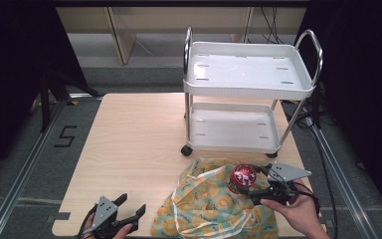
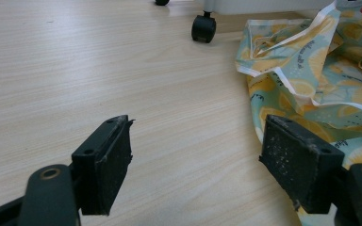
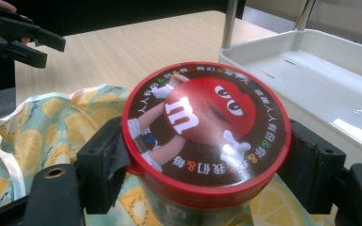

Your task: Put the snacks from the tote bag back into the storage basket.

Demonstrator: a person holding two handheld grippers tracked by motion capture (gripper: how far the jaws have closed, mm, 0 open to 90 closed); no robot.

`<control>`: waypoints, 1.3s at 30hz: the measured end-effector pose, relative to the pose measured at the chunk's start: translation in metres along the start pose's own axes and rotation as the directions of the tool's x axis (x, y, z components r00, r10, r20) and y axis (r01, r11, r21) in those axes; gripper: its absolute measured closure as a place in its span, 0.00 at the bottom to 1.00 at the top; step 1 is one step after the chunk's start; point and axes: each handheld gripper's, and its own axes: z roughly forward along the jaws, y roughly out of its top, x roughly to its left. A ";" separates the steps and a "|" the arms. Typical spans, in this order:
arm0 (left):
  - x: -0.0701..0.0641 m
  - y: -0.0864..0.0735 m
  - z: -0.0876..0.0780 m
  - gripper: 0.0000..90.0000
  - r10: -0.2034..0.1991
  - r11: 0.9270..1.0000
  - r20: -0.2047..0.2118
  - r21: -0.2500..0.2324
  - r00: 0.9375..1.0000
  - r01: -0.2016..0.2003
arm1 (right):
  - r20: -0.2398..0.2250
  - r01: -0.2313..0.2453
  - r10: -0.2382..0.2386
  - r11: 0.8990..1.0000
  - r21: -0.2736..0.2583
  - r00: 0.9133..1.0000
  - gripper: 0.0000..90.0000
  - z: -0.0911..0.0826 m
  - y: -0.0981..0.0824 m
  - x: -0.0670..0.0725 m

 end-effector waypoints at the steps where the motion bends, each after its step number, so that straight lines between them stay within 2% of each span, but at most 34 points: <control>1: 0.000 0.000 0.000 0.27 0.000 1.000 0.000 0.000 1.000 0.000 | 0.003 0.007 -0.007 1.000 0.007 1.000 0.29 -0.001 0.000 -0.001; 2: 0.000 0.000 0.000 0.27 -0.001 1.000 -0.002 0.003 1.000 0.001 | -0.001 -0.009 0.009 1.000 0.010 1.000 0.29 -0.001 0.001 0.000; 4: 0.000 0.000 0.000 0.27 -0.001 1.000 0.003 -0.004 1.000 0.001 | -0.010 0.005 -0.005 1.000 0.008 1.000 0.29 -0.001 0.001 -0.002; 7: 0.001 0.000 0.000 0.27 0.007 1.000 0.005 -0.006 1.000 -0.006 | 0.006 0.016 -0.016 1.000 -0.004 1.000 0.29 -0.002 0.002 -0.003; 9: 0.001 0.000 0.001 0.27 0.007 1.000 0.005 -0.007 1.000 -0.007 | -0.002 -0.009 0.009 1.000 -0.002 1.000 0.29 -0.002 0.002 -0.002; 11: 0.000 0.000 0.000 0.27 -0.007 1.000 -0.006 0.002 1.000 0.007 | -0.002 -0.004 0.004 1.000 0.000 1.000 0.29 -0.003 0.002 -0.002; 12: 0.001 0.000 0.001 0.27 0.011 1.000 0.006 -0.008 1.000 -0.011 | -0.002 -0.012 0.012 1.000 0.000 1.000 0.29 -0.003 0.002 -0.002; 13: 0.000 0.000 0.000 0.27 -0.010 1.000 -0.003 -0.002 1.000 0.010 | -0.001 -0.012 0.012 1.000 0.000 1.000 0.29 -0.003 0.002 -0.002; 14: 0.000 0.000 0.000 0.27 -0.010 1.000 -0.002 -0.003 1.000 0.010 | 0.008 -0.005 0.005 1.000 0.004 1.000 0.29 -0.003 0.003 -0.003; 15: 0.000 0.000 0.000 0.27 -0.009 1.000 -0.001 -0.003 1.000 0.009 | 0.017 -0.009 0.009 1.000 -0.016 1.000 0.29 -0.002 0.002 -0.003; 16: 0.000 0.000 0.000 0.27 -0.009 1.000 -0.002 -0.003 1.000 0.009 | 0.019 0.007 -0.007 1.000 -0.018 1.000 0.29 -0.002 0.003 -0.004; 18: 0.000 0.000 0.000 0.27 -0.010 1.000 -0.002 -0.003 1.000 0.010 | 0.007 0.005 -0.005 1.000 0.002 1.000 0.29 -0.004 0.004 -0.005; 21: 0.000 0.000 0.000 0.27 -0.010 1.000 -0.002 -0.004 1.000 0.010 | 0.017 -0.010 0.010 1.000 0.001 1.000 0.29 -0.005 0.004 -0.005; 23: 0.000 0.000 0.000 0.27 -0.010 1.000 -0.001 -0.005 1.000 0.010 | 0.018 0.010 -0.010 1.000 -0.001 1.000 0.29 -0.006 0.004 -0.007; 24: 0.001 0.000 0.000 0.27 0.002 1.000 0.002 -0.005 1.000 -0.002 | 0.016 0.004 -0.004 1.000 -0.001 1.000 0.29 -0.007 0.004 -0.007; 25: 0.001 0.000 0.000 0.27 -0.012 1.000 -0.002 -0.003 1.000 0.012 | 0.019 -0.008 0.008 1.000 -0.003 1.000 0.29 -0.007 0.004 -0.006; 26: 0.001 0.000 0.000 0.27 -0.010 1.000 -0.001 -0.004 1.000 0.010 | 0.032 -0.018 0.018 1.000 -0.016 0.999 0.29 -0.006 0.004 -0.006; 29: 0.001 0.000 0.000 0.27 -0.011 1.000 -0.001 -0.004 1.000 0.011 | 0.022 -0.019 0.019 1.000 -0.002 1.000 0.29 -0.008 0.004 -0.007; 30: 0.001 0.000 0.000 0.27 -0.011 1.000 0.000 -0.004 1.000 0.011 | 0.036 -0.024 0.025 1.000 -0.017 0.999 0.29 -0.008 0.004 -0.007; 31: 0.001 0.000 0.000 0.27 -0.010 1.000 0.000 -0.005 1.000 0.010 | 0.027 0.001 -0.001 1.000 -0.012 1.000 0.29 -0.008 0.005 -0.010; 33: 0.001 0.000 0.000 0.27 -0.010 1.000 0.000 -0.006 1.000 0.010 | 0.035 -0.003 0.003 1.000 -0.009 0.999 0.29 -0.009 0.005 -0.010; 34: 0.001 0.000 0.000 0.27 -0.011 1.000 0.000 -0.006 1.000 0.011 | 0.043 0.000 0.001 1.000 -0.028 0.999 0.29 -0.008 0.005 -0.011; 35: 0.001 0.000 0.000 0.27 -0.010 1.000 0.000 -0.006 1.000 0.010 | 0.034 -0.008 0.008 1.000 -0.009 0.999 0.29 -0.010 0.005 -0.011; 36: 0.001 0.000 0.000 0.27 -0.011 1.000 -0.001 -0.007 1.000 0.011 | 0.044 0.002 0.000 1.000 -0.024 0.999 0.29 -0.009 0.005 -0.012; 39: 0.001 0.000 0.000 0.27 -0.011 1.000 -0.003 -0.006 1.000 0.011 | 0.027 -0.010 0.011 1.000 -0.016 1.000 0.29 -0.010 0.006 -0.013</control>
